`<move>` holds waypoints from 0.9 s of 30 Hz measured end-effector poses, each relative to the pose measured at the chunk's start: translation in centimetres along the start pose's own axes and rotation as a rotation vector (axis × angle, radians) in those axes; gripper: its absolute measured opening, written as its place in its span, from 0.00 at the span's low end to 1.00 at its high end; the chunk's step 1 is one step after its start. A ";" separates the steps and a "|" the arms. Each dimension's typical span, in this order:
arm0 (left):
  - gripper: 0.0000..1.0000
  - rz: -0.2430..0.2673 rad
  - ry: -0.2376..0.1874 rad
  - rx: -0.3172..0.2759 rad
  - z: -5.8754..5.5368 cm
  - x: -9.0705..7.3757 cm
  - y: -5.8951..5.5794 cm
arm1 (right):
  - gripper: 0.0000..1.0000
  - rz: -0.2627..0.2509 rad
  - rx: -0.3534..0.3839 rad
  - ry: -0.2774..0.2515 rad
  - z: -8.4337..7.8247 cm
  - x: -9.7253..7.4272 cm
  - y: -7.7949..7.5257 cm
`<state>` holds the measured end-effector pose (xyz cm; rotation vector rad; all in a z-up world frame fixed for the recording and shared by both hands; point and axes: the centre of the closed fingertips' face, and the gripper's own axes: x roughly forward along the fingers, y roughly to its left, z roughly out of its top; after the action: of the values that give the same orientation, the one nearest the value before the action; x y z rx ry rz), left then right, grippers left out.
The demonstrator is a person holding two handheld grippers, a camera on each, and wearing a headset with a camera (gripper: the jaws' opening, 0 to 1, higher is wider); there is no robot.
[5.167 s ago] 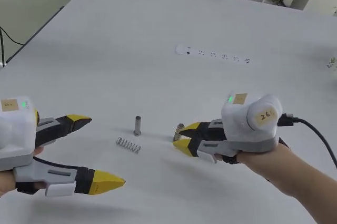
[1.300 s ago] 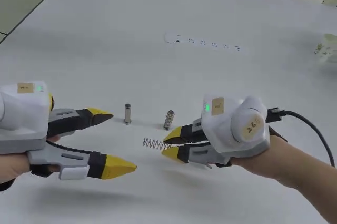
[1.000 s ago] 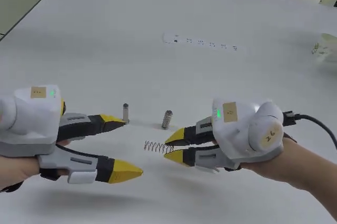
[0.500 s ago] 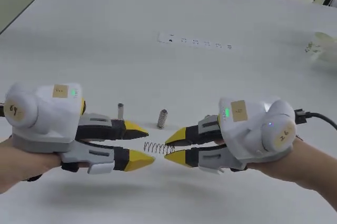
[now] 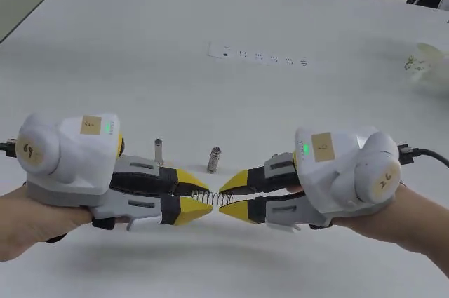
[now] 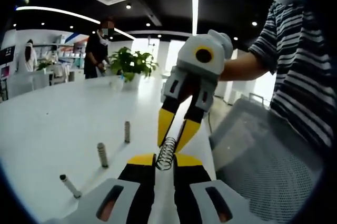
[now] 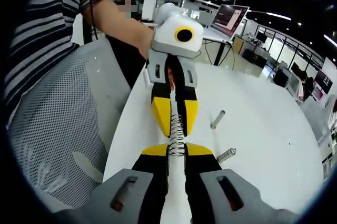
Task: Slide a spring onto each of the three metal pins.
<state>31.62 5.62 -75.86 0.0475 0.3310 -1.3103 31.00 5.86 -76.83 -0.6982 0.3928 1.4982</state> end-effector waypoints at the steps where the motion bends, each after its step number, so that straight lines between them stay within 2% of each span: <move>1: 0.04 -0.002 0.000 0.002 0.0 0.0 0.0 | 0.08 0.001 -0.001 0.000 0.0 0.0 0.0; 12: 0.02 -0.042 0.007 0.033 0.1 0.1 -0.4 | 0.09 -0.003 0.049 -0.016 0.0 -0.1 0.1; 15: 0.02 -0.053 0.008 0.034 0.1 0.2 -0.6 | 0.10 -0.011 0.113 -0.026 -0.2 -0.2 0.1; 20: 0.02 -0.056 0.004 0.030 0.3 0.1 -0.6 | 0.11 -0.011 0.125 -0.019 -0.8 -0.4 0.4; 27: 0.02 -0.059 0.009 0.022 0.2 -0.1 -0.7 | 0.08 -0.017 0.139 -0.037 -0.5 -0.4 0.3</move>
<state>30.96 5.50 -75.58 0.0623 0.3275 -1.3727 30.78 5.19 -77.03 -0.5623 0.4572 1.4506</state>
